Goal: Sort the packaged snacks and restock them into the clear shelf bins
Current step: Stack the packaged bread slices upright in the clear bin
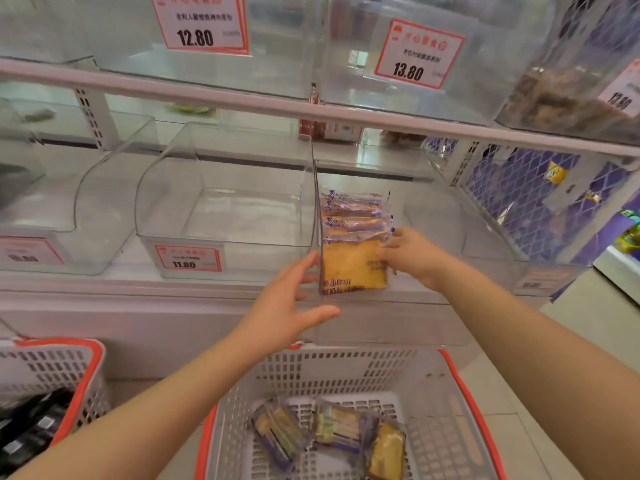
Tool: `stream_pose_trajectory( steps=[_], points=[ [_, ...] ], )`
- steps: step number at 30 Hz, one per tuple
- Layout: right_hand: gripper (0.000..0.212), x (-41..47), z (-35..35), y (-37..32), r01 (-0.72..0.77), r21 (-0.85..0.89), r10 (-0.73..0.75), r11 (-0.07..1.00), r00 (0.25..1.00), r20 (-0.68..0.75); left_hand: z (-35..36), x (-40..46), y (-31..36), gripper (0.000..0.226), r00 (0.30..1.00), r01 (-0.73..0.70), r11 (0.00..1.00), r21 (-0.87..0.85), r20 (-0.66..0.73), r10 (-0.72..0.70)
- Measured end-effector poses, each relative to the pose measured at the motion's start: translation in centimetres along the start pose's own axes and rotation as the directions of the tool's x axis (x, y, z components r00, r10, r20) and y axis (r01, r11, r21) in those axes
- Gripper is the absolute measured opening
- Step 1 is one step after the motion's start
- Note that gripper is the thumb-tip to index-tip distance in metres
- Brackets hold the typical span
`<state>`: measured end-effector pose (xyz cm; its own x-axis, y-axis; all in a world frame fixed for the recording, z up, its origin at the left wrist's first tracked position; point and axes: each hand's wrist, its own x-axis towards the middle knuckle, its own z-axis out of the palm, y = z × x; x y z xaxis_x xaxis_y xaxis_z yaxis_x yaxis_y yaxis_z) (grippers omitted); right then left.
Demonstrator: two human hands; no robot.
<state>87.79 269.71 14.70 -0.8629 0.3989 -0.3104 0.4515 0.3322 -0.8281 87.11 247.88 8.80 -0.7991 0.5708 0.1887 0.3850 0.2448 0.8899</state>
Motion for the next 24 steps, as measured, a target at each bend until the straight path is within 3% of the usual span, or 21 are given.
stream_pose_trajectory(
  steps=[3, 5, 7, 9, 11, 14, 16, 17, 20, 24],
  points=[
    [0.048, -1.8, -1.0, 1.1, 0.039, -0.259, -0.048, 0.965, 0.998, -0.027, 0.2, -0.3, 0.0, 0.081, 1.000, 0.009, 1.000, -0.006, -0.022, -0.009],
    [0.049, -3.9, -1.4, 2.0, 0.209, -0.274, -0.261, 0.939, 0.950, -0.170, 0.3, -0.7, -0.4, 0.083, 0.999, 0.040, 0.999, -0.001, 0.008, -0.040],
    [0.022, -7.3, -1.5, 3.0, 0.551, -0.281, -0.615, 0.786, 0.743, -0.262, 0.7, -1.5, -1.2, 0.086, 0.994, 0.089, 0.996, 0.002, 0.055, -0.089],
    [0.018, -10.3, -1.4, 5.0, 0.698, -0.407, -0.807, 0.589, 0.535, -0.250, 1.6, -2.6, -2.5, 0.084, 0.982, 0.163, 0.987, 0.012, 0.090, -0.164],
    [0.027, -11.9, -0.3, 7.7, 0.721, -0.457, -0.845, 0.521, 0.509, -0.161, 3.3, -3.8, -4.4, 0.079, 0.952, 0.289, 0.957, -0.012, 0.108, -0.286],
    [0.031, -11.2, 2.5, 12.4, 0.650, -0.469, -0.712, 0.599, 0.699, 0.059, 6.1, -6.0, -8.2, 0.061, 0.877, 0.406, 0.895, 0.185, 0.196, -0.438],
    [0.031, -9.6, 4.9, 16.0, 0.540, -0.517, -0.490, 0.664, 0.837, 0.244, 7.4, -7.9, -11.3, 0.044, 0.805, 0.368, 0.837, 0.405, 0.311, -0.505],
    [0.030, -8.6, 6.1, 17.9, 0.492, -0.559, -0.380, 0.667, 0.870, 0.313, 8.0, -8.7, -13.0, 0.036, 0.758, 0.345, 0.808, 0.478, 0.366, -0.540],
    [0.028, -6.7, 9.3, 23.2, 0.359, -0.652, -0.095, 0.668, 0.910, 0.404, 9.7, -10.9, -17.2, 0.029, 0.626, 0.312, 0.740, 0.596, 0.456, -0.632],
    [0.033, -6.9, 12.2, 28.6, 0.136, -0.577, 0.167, 0.805, 0.882, 0.441, 12.6, -13.0, -21.4, 0.035, 0.586, 0.176, 0.668, 0.723, 0.469, -0.661]
  ],
)
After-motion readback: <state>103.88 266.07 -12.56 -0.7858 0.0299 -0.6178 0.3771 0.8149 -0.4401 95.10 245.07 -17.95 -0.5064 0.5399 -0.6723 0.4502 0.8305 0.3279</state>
